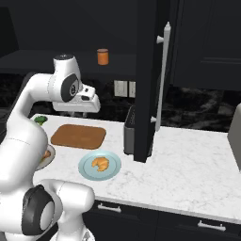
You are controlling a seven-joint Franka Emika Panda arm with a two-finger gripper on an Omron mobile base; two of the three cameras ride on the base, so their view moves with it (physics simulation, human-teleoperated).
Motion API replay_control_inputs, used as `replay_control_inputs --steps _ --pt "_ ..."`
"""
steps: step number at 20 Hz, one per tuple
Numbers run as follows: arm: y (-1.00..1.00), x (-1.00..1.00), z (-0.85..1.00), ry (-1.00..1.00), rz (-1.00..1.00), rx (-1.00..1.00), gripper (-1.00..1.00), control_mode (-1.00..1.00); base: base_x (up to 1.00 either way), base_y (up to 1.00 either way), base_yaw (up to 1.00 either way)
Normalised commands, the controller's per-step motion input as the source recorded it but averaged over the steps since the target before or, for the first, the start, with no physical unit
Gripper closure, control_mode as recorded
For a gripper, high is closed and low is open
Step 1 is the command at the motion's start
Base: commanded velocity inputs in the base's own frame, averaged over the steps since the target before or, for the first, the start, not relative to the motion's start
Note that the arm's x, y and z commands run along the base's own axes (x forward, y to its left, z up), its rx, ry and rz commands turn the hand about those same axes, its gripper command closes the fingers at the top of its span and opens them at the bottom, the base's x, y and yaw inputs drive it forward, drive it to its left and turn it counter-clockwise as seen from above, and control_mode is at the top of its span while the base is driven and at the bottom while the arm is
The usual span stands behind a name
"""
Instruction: From the different types of pastries on the counter, select a croissant and place it on the cutting board. Then retrieve a jar of jam from the cabinet and place it alongside the croissant on the cutting board.
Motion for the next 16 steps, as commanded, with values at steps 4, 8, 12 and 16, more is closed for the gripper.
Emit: replay_control_inputs --steps 4,8,12,16 --pt "-0.02 0.03 -0.06 0.00 0.03 -0.01 -1.00 -1.00 0.00 0.00 0.00" --pt "-0.37 -0.05 -0.23 -0.01 0.15 0.01 -1.00 -1.00 0.00 0.00 0.00" --pt "-0.44 0.00 -0.53 0.04 0.27 -0.02 -1.00 -1.00 0.00 0.00 0.00" --pt "-0.12 0.02 -0.78 0.02 0.17 -0.09 -1.00 -1.00 0.00 0.00 0.00"
